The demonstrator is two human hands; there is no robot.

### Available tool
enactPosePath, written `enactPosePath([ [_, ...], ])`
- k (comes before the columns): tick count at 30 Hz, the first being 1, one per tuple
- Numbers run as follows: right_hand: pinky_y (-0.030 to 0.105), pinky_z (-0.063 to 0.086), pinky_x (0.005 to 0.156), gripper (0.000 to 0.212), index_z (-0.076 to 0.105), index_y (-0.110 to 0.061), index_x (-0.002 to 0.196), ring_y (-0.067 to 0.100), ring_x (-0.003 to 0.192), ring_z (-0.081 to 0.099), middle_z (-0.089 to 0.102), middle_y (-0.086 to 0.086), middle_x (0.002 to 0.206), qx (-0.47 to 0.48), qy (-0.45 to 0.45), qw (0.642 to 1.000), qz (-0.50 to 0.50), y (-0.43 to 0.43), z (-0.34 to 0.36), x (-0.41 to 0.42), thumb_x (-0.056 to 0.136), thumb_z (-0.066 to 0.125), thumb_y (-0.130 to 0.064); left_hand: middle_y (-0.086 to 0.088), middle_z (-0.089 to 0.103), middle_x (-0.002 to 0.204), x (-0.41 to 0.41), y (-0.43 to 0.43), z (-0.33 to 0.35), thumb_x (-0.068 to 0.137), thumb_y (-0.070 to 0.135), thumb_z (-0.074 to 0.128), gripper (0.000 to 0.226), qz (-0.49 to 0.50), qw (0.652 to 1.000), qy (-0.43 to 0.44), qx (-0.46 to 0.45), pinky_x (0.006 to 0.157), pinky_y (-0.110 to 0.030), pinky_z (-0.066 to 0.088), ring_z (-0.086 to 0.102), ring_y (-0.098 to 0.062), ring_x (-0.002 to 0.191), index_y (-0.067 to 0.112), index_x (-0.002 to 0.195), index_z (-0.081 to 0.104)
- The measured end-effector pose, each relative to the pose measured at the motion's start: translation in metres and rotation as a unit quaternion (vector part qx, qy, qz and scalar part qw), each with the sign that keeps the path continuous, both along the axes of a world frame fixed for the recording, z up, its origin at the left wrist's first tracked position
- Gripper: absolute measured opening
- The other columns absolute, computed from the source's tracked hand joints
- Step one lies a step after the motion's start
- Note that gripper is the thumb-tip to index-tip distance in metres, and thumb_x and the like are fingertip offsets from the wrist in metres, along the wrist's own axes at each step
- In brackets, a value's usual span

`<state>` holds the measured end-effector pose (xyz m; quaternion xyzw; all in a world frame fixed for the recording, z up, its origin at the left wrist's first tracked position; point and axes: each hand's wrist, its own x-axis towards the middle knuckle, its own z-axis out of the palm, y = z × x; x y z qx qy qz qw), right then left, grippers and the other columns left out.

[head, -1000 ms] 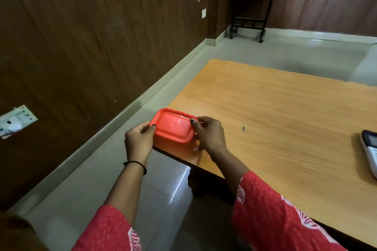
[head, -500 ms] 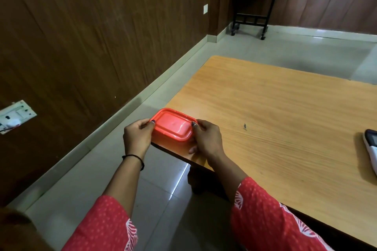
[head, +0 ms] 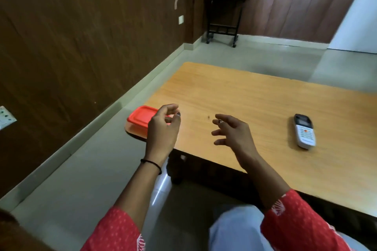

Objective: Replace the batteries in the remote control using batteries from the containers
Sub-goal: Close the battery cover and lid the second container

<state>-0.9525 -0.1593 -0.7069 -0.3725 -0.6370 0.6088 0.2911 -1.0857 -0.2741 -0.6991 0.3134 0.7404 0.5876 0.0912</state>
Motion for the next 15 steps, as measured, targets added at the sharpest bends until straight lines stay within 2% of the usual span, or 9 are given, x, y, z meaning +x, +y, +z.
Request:
enactPosePath([
  [2,0.030,0.056,0.060,0.028,0.059,-0.013,0.121,0.020,0.086,0.065,0.065,0.003,0.107,0.012,-0.009,1.000,-0.023,0.001,0.010,0.050,0.095,0.048,-0.012,0.002,0.067,0.102,0.038,0.008,0.010,0.092,0.015,0.052,0.019,-0.070,0.997,-0.028,0.016,0.077,-0.034,0.056,0.066,-0.017,0.089,0.026,0.106,0.060],
  [5,0.031,0.055,0.061,0.027,0.060,-0.011,0.119,0.021,0.088,0.064,0.066,0.007,0.108,0.020,-0.010,0.994,-0.105,0.010,0.015,0.127,0.095,0.049,-0.011,0.001,0.067,0.098,0.095,0.026,0.019,0.094,0.014,0.051,0.018,-0.166,0.983,-0.072,0.016,0.073,-0.032,0.056,0.065,-0.016,0.085,0.023,0.107,0.059],
  [7,0.033,0.055,0.063,0.026,0.060,-0.010,0.118,0.023,0.090,0.063,0.064,0.011,0.111,0.007,-0.008,0.987,-0.163,0.026,0.012,0.166,0.095,0.049,-0.010,0.001,0.066,0.101,0.123,0.046,0.015,0.095,0.017,0.051,0.018,-0.215,0.971,-0.104,-0.008,0.076,-0.032,0.057,0.065,-0.016,0.089,0.019,0.111,0.059],
  [10,0.034,0.055,0.070,0.033,0.054,-0.007,0.129,0.024,0.100,0.060,0.061,0.012,0.118,-0.030,-0.027,0.976,-0.213,0.065,-0.008,0.206,0.096,0.047,-0.011,-0.001,0.065,0.115,0.157,0.093,-0.005,0.095,0.021,0.053,0.025,-0.266,0.949,-0.155,-0.075,0.091,-0.037,0.054,0.063,-0.016,0.101,0.018,0.119,0.058],
  [12,0.034,0.053,0.077,0.038,0.049,-0.008,0.133,0.021,0.104,0.057,0.058,0.012,0.126,-0.047,-0.033,0.972,-0.226,0.095,-0.026,0.217,0.096,0.048,-0.013,-0.001,0.060,0.128,0.172,0.128,-0.025,0.095,0.022,0.052,0.033,-0.281,0.936,-0.177,-0.115,0.097,-0.031,0.047,0.057,-0.013,0.113,0.016,0.127,0.054],
  [15,0.035,0.047,0.095,0.044,0.042,-0.010,0.139,0.015,0.108,0.052,0.050,0.009,0.138,-0.053,-0.030,0.970,-0.233,0.152,-0.055,0.215,0.095,0.049,-0.015,0.002,0.044,0.146,0.191,0.200,-0.052,0.097,0.018,0.045,0.046,-0.296,0.924,-0.205,-0.131,0.097,-0.022,0.036,0.045,-0.011,0.130,0.014,0.142,0.038],
])
